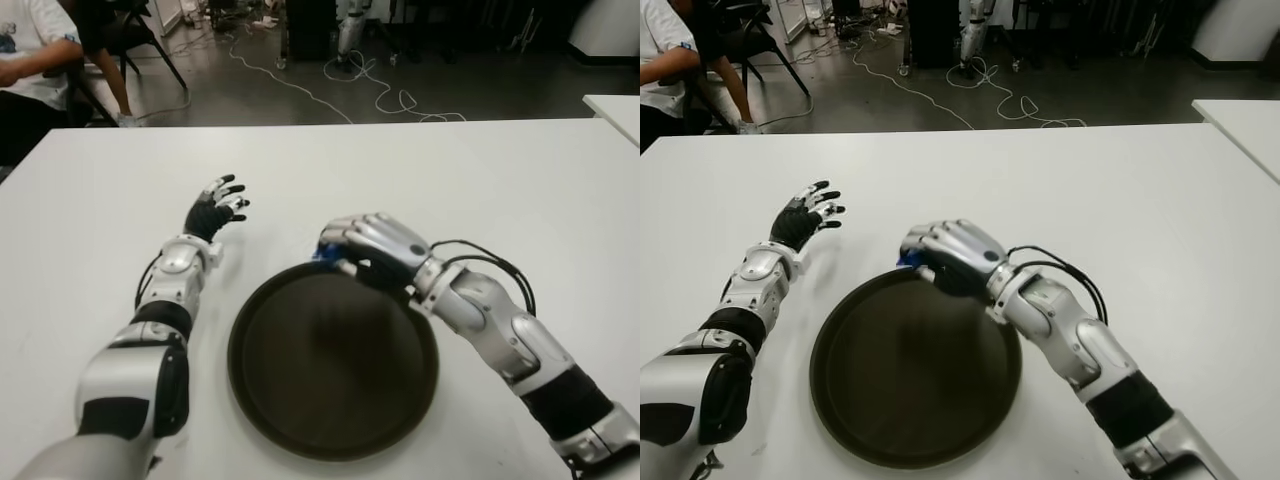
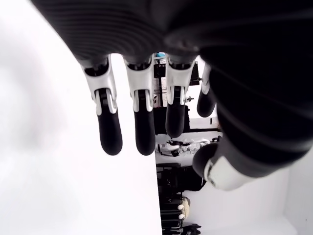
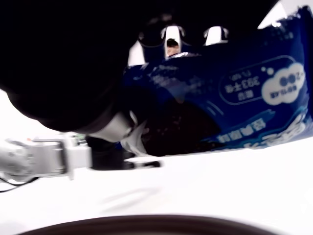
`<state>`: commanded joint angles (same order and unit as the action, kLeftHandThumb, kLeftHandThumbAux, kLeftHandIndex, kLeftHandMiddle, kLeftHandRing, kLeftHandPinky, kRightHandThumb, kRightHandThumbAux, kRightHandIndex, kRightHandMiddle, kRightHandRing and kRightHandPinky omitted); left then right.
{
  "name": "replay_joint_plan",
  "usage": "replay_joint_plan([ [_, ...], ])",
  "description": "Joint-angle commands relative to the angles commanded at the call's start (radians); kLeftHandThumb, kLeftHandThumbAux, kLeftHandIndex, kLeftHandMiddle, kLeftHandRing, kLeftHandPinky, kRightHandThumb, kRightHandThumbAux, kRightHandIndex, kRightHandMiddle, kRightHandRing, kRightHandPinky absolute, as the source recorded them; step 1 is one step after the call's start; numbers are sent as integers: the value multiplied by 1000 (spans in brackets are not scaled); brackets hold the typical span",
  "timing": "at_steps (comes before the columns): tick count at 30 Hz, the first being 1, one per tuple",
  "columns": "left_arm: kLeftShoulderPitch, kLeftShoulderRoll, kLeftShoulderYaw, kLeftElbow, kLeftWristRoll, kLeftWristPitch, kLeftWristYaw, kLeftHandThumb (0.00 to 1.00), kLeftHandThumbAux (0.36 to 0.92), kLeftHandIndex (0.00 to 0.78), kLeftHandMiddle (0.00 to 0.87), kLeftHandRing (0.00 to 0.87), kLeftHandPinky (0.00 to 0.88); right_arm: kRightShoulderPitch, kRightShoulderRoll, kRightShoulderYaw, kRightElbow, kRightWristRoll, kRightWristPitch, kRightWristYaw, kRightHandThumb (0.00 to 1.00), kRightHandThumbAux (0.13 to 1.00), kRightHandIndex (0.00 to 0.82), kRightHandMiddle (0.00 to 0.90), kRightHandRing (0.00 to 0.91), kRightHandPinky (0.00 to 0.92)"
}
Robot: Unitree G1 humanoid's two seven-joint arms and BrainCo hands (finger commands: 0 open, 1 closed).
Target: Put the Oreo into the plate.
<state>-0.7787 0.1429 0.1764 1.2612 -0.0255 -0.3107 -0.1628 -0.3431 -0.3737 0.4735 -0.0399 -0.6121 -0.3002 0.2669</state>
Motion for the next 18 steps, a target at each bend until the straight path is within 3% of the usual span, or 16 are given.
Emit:
replay_joint_plan([
  [9,0,3,-3,1,4,1,1,62,716,112,192,250,333,15,23,-2,-17,87,-12,90,826,688,385,542,639,590],
  [18,1,4,-7,0,7,-2,-3,61,718,116,198,251,325,16,26,2,-11,78,-32,103,829,684,395,533,623,576],
])
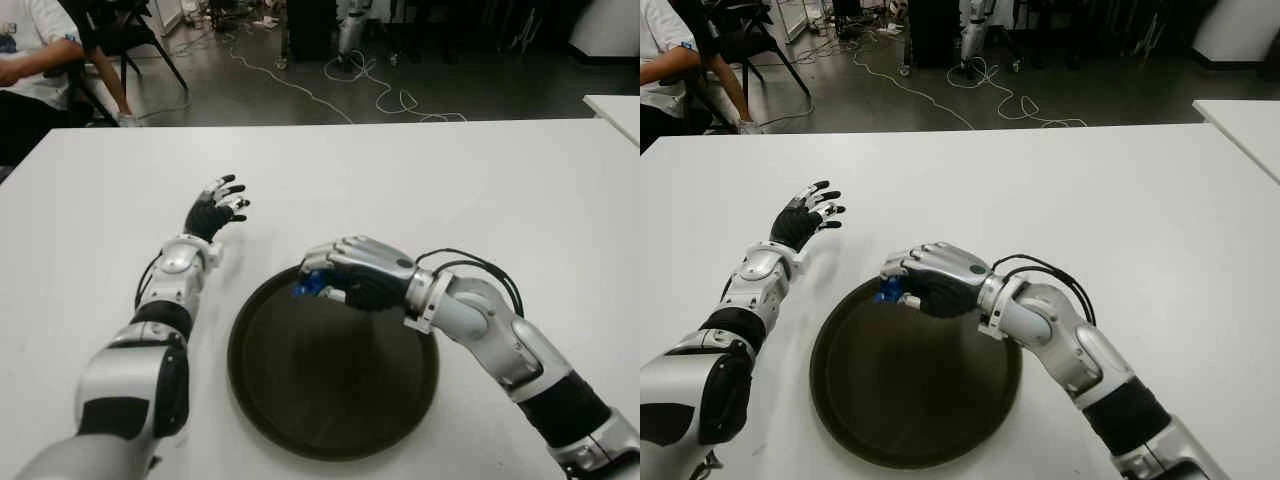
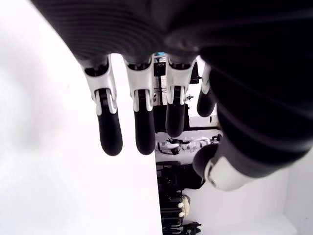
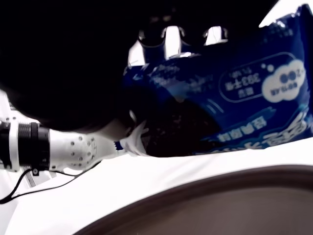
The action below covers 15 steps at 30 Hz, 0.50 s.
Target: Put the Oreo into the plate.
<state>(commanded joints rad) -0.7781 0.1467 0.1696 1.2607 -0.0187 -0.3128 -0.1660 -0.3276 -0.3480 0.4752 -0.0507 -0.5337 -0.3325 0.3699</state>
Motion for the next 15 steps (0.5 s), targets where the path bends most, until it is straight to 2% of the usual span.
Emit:
replay_joint_plan([
  [15,0,-2,5,0,-4,2,7,71,704,114,197,253,333,-2,-5,2,5,-24,-7,14,829,684,396,525,610,565],
])
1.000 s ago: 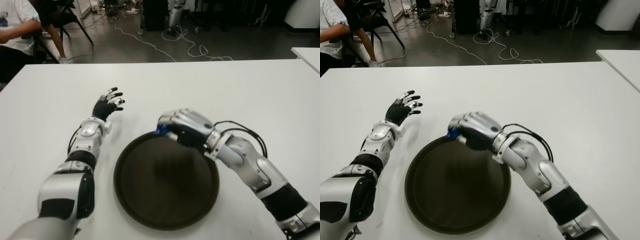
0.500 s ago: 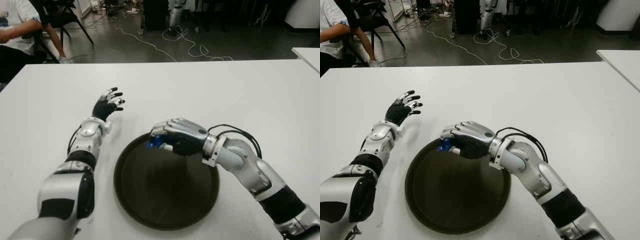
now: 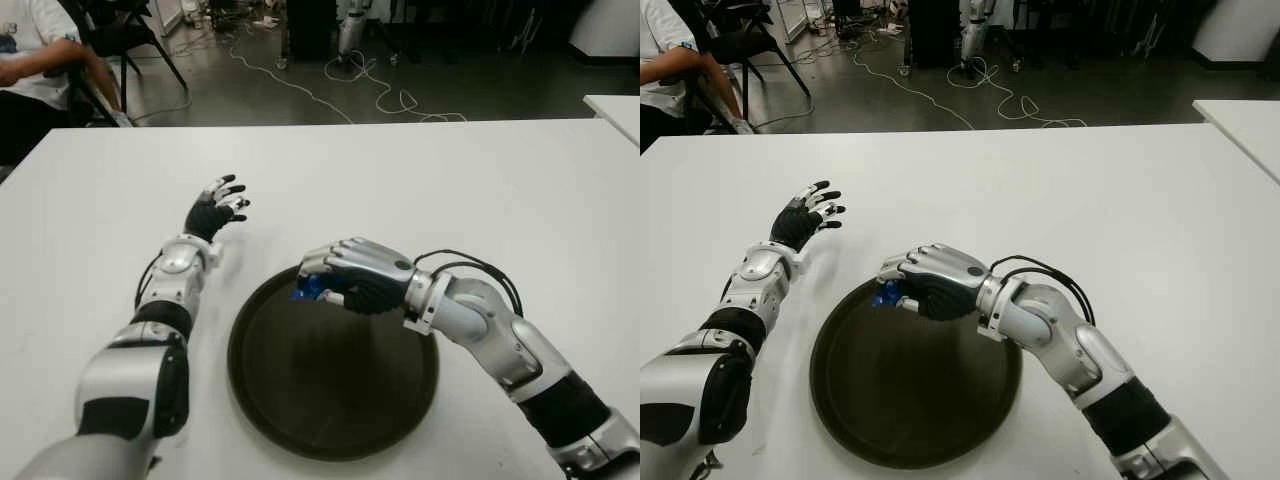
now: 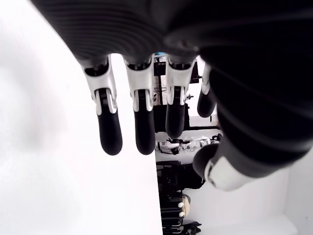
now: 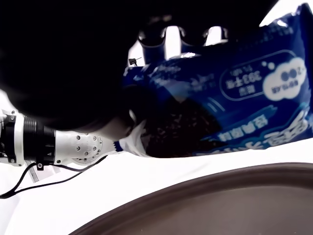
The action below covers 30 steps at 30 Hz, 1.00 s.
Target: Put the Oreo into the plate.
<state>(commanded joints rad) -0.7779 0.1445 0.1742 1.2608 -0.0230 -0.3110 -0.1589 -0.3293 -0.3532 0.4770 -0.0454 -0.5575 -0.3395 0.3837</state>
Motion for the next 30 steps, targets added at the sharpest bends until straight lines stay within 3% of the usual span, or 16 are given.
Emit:
replay_joint_plan([
  [2,0,0,0,0,0,-1,1,76,701,115,197,253,333,-1,-2,2,4,-6,0,1,828,684,395,521,604,563],
  [5,0,-1,1,-1,0,-1,3,81,707,113,195,255,339,-6,-12,11,15,-36,-4,1,819,693,374,505,523,506],
  [6,0,-1,1,-1,0,0,3,82,711,113,195,255,338,-9,-17,14,13,-47,-1,8,763,708,382,446,465,464],
  [9,-1,-1,0,-1,0,3,4,83,714,115,194,251,327,-15,-28,21,4,-77,13,33,362,686,182,304,322,346],
  [15,-1,0,-2,-2,2,5,3,78,710,115,194,249,325,-29,-45,35,-26,-141,75,107,72,620,26,78,98,148],
  [20,-3,2,-6,-2,5,10,3,65,705,110,191,247,320,-35,-49,39,-51,-173,118,156,12,583,4,13,17,62],
  [30,-4,0,1,-1,-4,12,-5,99,707,117,201,264,337,-36,-47,29,-65,-180,144,178,0,536,0,0,0,3],
])
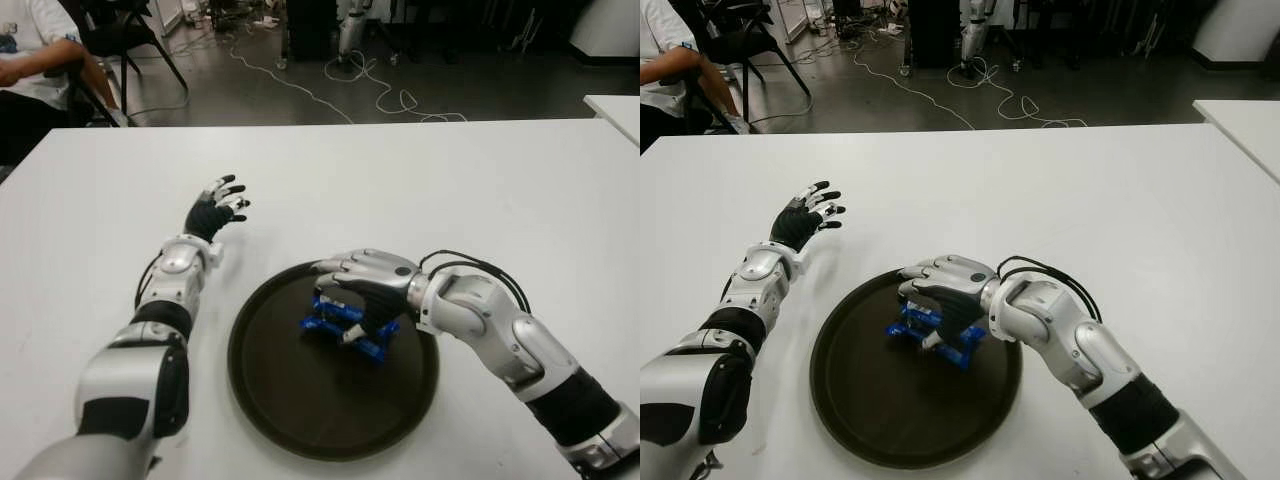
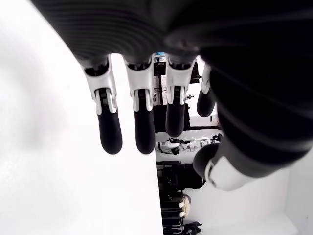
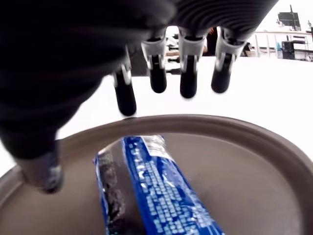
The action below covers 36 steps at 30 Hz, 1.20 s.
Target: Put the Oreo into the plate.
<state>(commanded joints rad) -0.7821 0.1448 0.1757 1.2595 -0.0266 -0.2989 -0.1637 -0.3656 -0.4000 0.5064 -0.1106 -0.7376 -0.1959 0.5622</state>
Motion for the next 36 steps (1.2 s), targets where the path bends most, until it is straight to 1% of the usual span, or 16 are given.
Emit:
replay_joint_plan([
  [9,1,-1,-1,-1,0,-3,0,88,718,116,200,260,331,1,-1,-11,-2,12,15,7,0,535,0,0,0,0],
  [13,1,-1,-2,0,2,-1,5,88,712,114,201,259,336,-5,-13,-25,1,13,12,3,0,545,0,0,0,0],
  [17,1,-1,-1,0,1,-4,4,92,701,114,197,256,333,-15,-31,-41,10,20,-3,-1,0,550,0,0,0,0],
  [21,2,-1,-4,-1,4,-8,4,88,701,115,197,255,330,-25,-47,-75,13,60,-4,12,0,533,0,0,0,0],
  [25,3,2,-8,-2,8,-6,4,80,706,113,195,249,318,-36,-89,-129,34,127,-16,27,0,514,0,0,0,0],
  [27,2,3,-9,-2,10,-3,5,70,712,108,192,246,317,-43,-103,-147,70,148,-29,17,0,508,0,0,0,1],
  [29,1,4,-9,-1,10,-1,7,58,722,105,191,246,319,-61,-109,-172,151,166,-49,-25,0,499,0,0,0,6],
  [31,0,6,-7,0,9,2,9,59,731,109,193,249,320,-89,-101,-200,265,184,-72,-94,0,487,0,7,0,10],
  [32,0,6,-6,1,8,2,9,60,735,111,194,250,320,-112,-82,-207,381,191,-101,-158,0,483,0,11,0,12],
  [33,1,6,-5,1,7,2,8,61,736,111,194,251,321,-128,-69,-208,462,194,-124,-203,0,488,3,23,9,16],
  [34,2,6,-4,1,6,1,7,61,738,112,195,253,321,-140,-50,-207,562,189,-152,-272,0,495,10,39,21,22],
  [36,2,5,-2,0,4,-2,6,65,737,114,196,255,325,-158,-22,-205,714,180,-194,-383,0,515,28,71,52,49],
])
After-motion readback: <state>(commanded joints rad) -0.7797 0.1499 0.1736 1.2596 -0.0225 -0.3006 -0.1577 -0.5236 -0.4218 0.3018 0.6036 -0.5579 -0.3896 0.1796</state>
